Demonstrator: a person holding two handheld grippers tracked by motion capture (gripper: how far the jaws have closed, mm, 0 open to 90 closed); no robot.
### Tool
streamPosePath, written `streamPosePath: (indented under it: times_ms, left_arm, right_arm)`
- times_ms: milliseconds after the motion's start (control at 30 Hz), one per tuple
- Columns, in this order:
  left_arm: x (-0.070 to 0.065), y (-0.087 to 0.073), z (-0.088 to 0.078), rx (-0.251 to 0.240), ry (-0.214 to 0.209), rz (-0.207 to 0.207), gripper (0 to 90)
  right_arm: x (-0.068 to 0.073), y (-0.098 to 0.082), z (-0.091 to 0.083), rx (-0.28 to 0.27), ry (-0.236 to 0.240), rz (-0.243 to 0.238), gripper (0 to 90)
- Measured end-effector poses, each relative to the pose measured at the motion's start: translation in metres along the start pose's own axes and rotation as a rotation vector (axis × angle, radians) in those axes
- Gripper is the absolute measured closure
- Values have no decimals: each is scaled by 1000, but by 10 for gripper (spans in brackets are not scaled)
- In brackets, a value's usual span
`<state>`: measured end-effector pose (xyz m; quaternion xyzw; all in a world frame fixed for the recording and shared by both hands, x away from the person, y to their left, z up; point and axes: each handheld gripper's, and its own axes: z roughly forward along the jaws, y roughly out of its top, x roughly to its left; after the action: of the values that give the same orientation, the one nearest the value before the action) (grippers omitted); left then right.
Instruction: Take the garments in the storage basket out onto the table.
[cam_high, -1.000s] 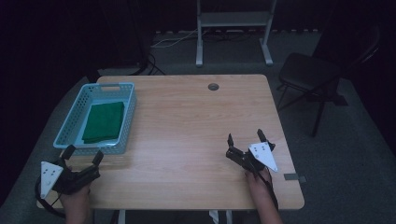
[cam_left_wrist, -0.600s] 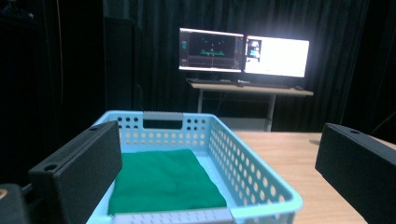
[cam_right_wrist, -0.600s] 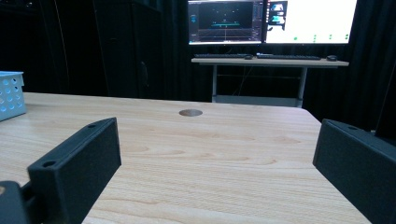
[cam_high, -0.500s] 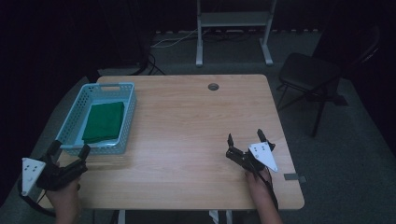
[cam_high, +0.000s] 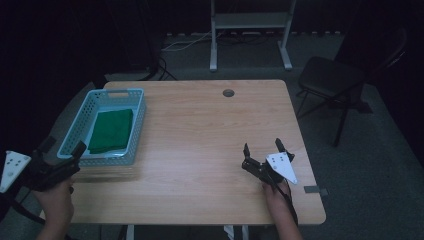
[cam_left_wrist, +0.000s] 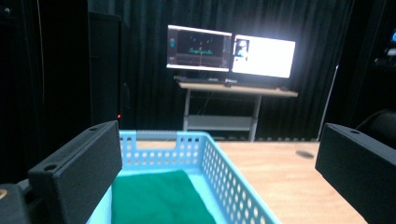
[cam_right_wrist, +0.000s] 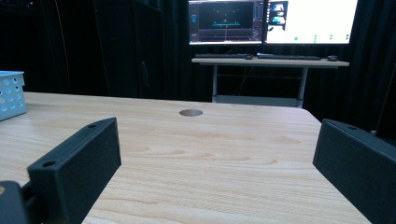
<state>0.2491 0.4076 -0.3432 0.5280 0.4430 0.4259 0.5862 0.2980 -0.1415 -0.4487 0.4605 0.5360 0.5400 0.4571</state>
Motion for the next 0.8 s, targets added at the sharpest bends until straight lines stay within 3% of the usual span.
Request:
streamPosePath:
  times_ms: [133, 200, 300, 600, 700, 800]
  left_arm:
    - [2, 10, 2, -8, 15, 11, 1]
    - [0, 12, 3, 6, 44, 39, 1]
    - [-2, 16, 6, 26, 57, 58, 1]
    - [2, 37, 26, 107, 49, 34, 1]
    - [3, 50, 35, 137, 29, 59, 1]
    - [3, 61, 40, 128, 22, 98, 1]
  right_arm:
    - [0, 0, 0, 0, -1, 0, 3]
    - [0, 0, 0, 0, 0, 0, 3]
    - [0, 0, 0, 0, 1, 0, 3]
    - [0, 0, 0, 0, 1, 0, 3]
    - [0, 0, 0, 1, 2, 0, 3]
    - [0, 0, 0, -1, 2, 1, 3]
